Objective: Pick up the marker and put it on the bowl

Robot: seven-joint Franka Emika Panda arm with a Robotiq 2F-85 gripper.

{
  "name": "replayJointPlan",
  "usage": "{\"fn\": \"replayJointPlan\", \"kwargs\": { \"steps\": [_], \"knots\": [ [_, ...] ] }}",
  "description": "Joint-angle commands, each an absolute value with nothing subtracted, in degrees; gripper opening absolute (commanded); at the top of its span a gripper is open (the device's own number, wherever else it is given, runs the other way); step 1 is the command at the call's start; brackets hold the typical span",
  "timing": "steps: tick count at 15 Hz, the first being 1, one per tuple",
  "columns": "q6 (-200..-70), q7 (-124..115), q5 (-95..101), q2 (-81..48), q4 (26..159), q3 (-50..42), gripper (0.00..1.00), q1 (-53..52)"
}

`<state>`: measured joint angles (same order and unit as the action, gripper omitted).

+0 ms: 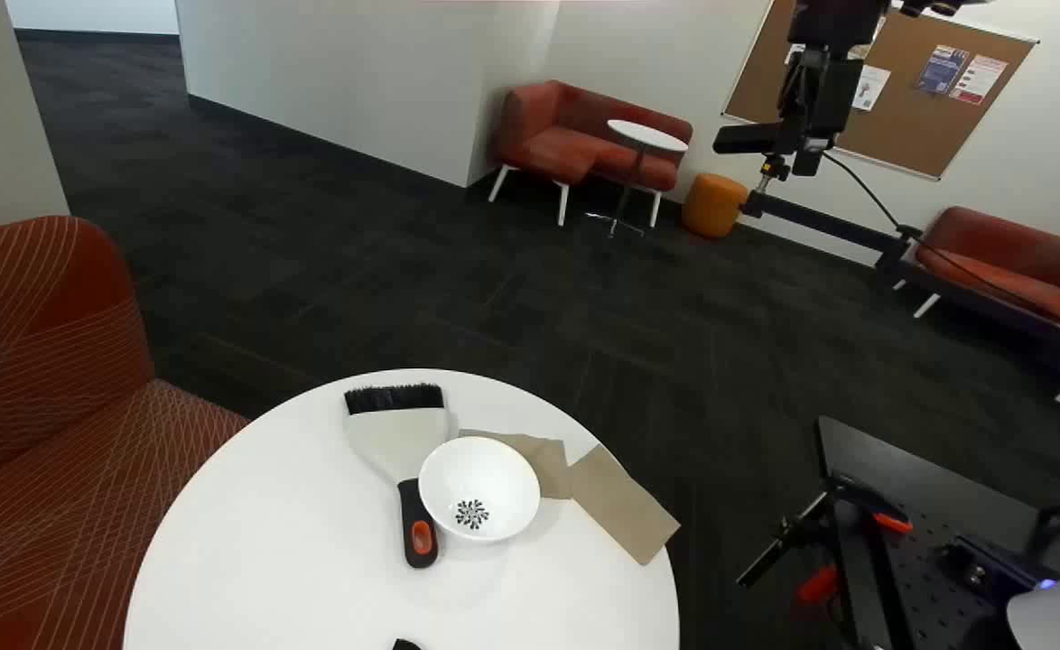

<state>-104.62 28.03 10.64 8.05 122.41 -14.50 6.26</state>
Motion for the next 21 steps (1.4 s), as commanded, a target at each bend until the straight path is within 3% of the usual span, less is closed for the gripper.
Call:
{"fn": "replayJointPlan", "kwargs": {
  "steps": [1,10,21],
  "knots": [
    [-104.5,28.2,10.5,8.0,122.3,-13.5,1.00,7.3],
    [-107.1,27.5,8.9,7.8,123.5,-12.6,1.00,6.4],
    [-129.0,17.4,-0.5,3.3,135.4,-3.0,1.00,0.7]
  ]
}}
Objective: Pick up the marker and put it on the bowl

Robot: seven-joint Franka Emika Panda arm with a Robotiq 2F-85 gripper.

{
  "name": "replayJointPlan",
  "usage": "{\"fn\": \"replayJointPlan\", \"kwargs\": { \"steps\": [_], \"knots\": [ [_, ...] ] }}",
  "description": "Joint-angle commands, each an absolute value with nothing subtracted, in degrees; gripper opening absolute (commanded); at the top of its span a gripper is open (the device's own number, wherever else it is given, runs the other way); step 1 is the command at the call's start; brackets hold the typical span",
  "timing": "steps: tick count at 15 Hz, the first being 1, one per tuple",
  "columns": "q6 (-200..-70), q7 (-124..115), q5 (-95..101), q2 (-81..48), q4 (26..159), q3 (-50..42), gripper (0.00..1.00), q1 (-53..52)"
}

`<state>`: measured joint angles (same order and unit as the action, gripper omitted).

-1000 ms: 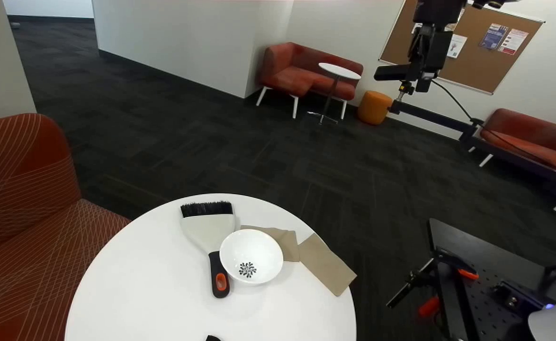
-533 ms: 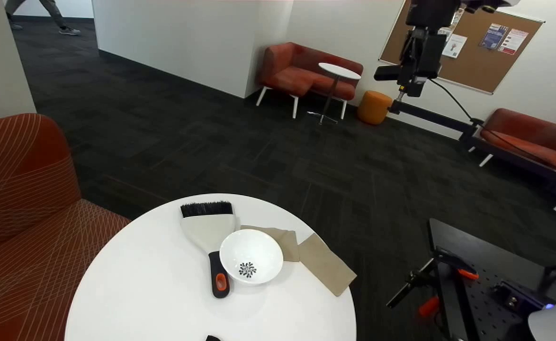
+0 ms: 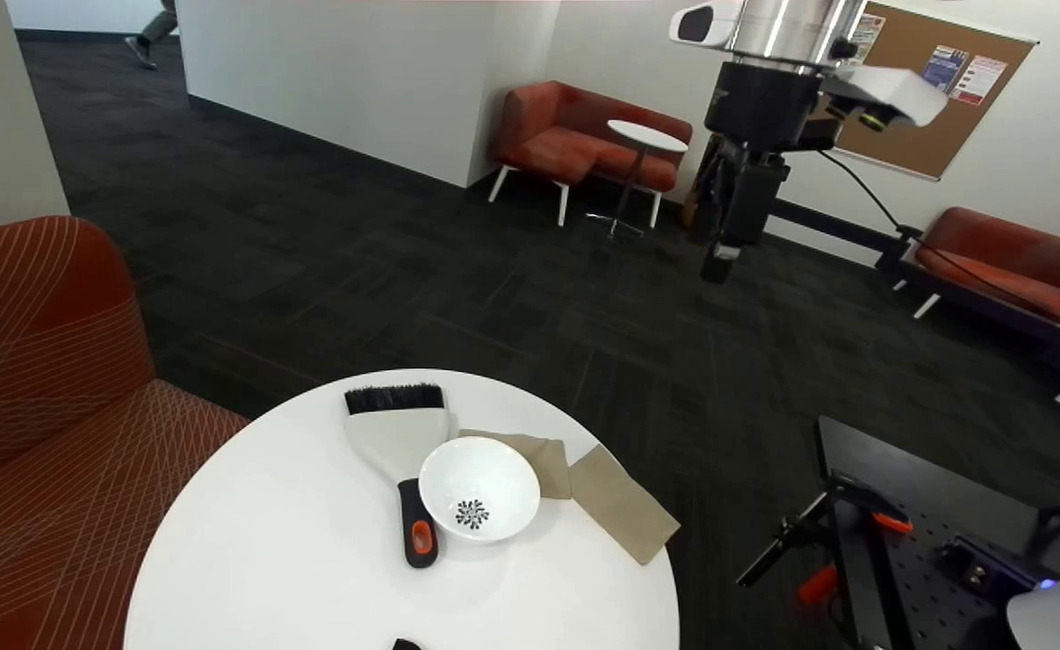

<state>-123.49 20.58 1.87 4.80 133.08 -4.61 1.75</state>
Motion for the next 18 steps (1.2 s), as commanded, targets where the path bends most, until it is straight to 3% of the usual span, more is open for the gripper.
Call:
{"fn": "replayJointPlan", "kwargs": {
  "steps": [1,6,18],
  "knots": [
    [-131.2,16.4,-1.0,2.3,136.2,-2.2,1.00,0.2],
    [-138.2,11.6,-0.7,-1.8,138.2,1.3,1.00,-2.0],
    [-138.0,11.1,0.0,-5.5,136.1,2.2,1.00,-2.4]
  ]
}}
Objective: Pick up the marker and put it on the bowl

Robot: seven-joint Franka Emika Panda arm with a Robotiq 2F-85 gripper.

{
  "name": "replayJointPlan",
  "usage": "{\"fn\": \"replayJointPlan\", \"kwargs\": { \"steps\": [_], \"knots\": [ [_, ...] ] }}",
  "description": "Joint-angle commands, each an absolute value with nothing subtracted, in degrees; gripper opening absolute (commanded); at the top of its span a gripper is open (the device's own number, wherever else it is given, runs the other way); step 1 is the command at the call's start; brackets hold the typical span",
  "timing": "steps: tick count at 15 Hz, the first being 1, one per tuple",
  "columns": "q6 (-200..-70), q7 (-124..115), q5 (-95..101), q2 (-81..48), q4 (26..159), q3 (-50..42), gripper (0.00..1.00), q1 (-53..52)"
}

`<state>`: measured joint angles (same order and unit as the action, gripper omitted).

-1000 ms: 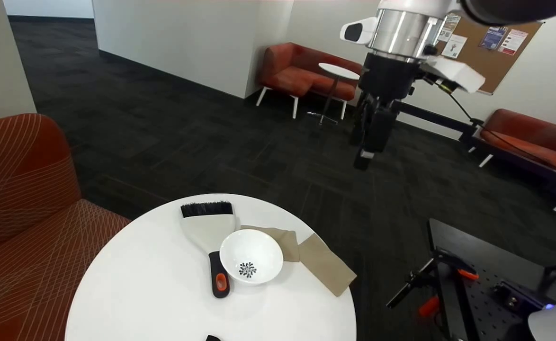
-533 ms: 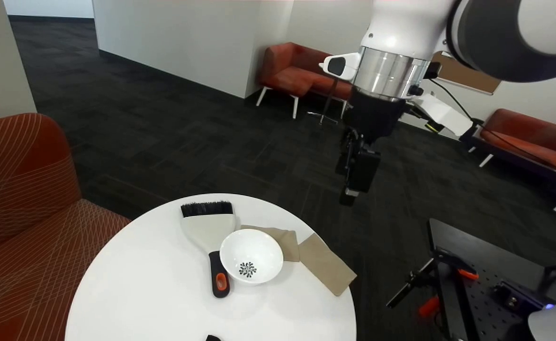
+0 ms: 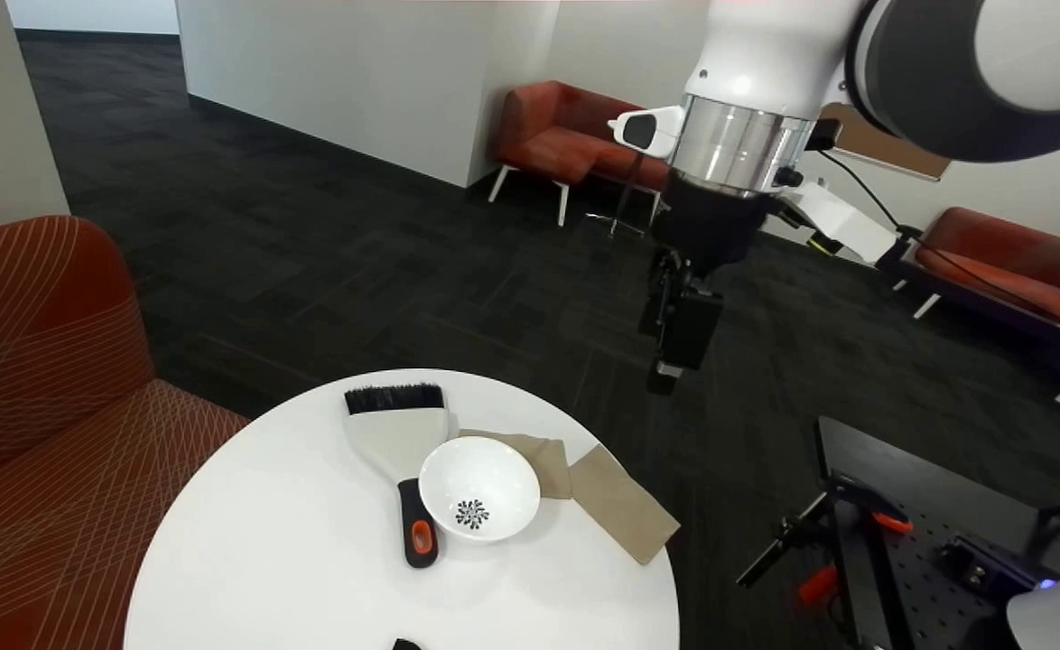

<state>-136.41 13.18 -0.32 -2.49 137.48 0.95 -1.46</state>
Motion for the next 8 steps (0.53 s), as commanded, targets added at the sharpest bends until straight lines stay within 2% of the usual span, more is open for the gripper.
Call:
{"fn": "replayJointPlan", "kwargs": {
  "steps": [1,8],
  "knots": [
    [-139.0,10.2,0.3,-6.9,135.8,2.9,1.00,-3.1],
    [-152.1,8.0,-1.6,-16.8,135.4,7.2,1.00,-5.7]
  ]
}}
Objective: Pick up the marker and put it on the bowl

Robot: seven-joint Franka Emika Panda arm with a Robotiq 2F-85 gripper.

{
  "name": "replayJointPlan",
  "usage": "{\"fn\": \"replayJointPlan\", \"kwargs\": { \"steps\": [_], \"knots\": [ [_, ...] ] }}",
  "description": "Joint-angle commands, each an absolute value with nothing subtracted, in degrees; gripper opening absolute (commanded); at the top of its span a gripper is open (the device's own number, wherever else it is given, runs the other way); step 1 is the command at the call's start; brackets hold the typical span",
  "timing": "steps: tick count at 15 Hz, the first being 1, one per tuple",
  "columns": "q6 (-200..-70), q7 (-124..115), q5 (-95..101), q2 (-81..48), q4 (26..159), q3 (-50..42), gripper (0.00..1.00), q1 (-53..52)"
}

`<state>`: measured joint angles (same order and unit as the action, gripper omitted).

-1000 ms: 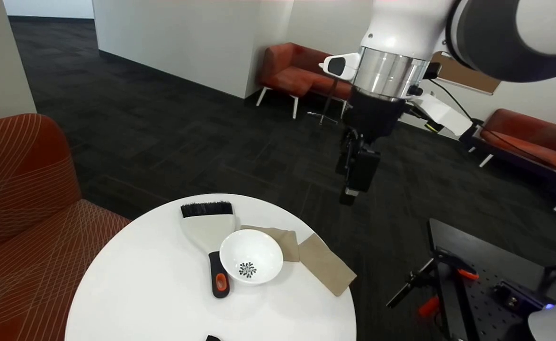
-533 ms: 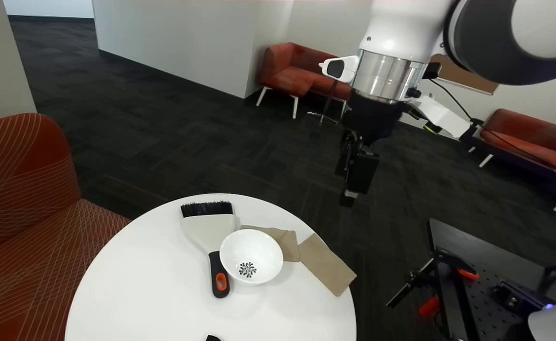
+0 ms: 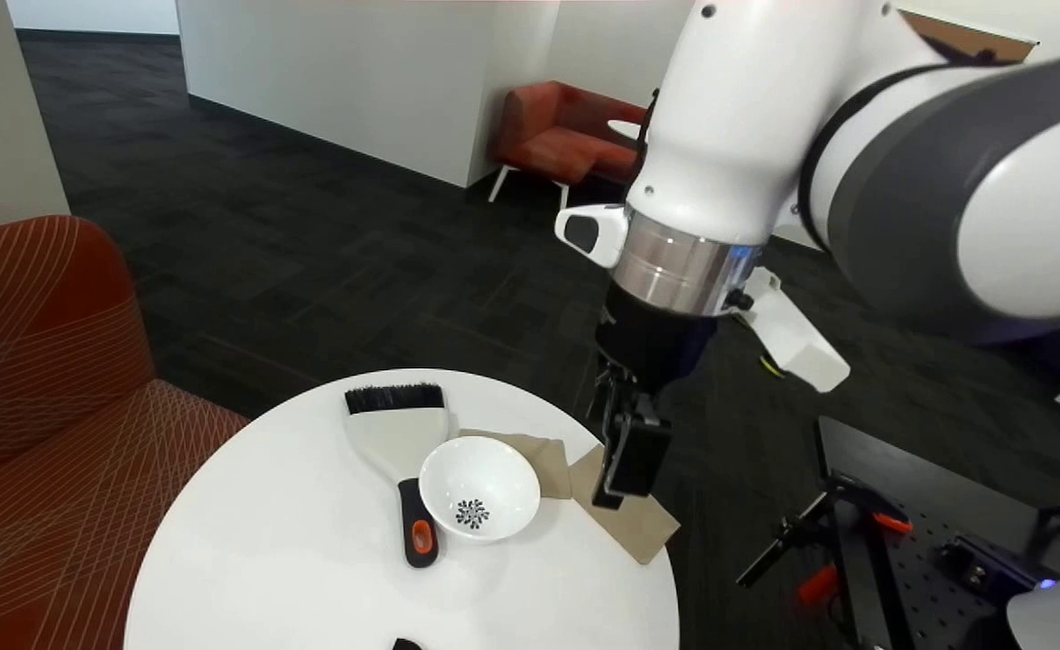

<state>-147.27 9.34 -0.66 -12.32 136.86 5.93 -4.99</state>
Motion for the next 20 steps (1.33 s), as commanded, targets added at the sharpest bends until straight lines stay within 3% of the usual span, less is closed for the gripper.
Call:
{"fn": "replayJointPlan", "kwargs": {
  "steps": [1,8,20],
  "knots": [
    [-153.8,7.8,-1.5,-18.4,135.2,7.7,1.00,-5.8],
    [-163.1,7.1,-0.4,-31.9,128.5,9.7,1.00,-6.8],
    [-161.7,4.9,0.8,-48.9,113.4,7.5,1.00,-10.7]
  ]
}}
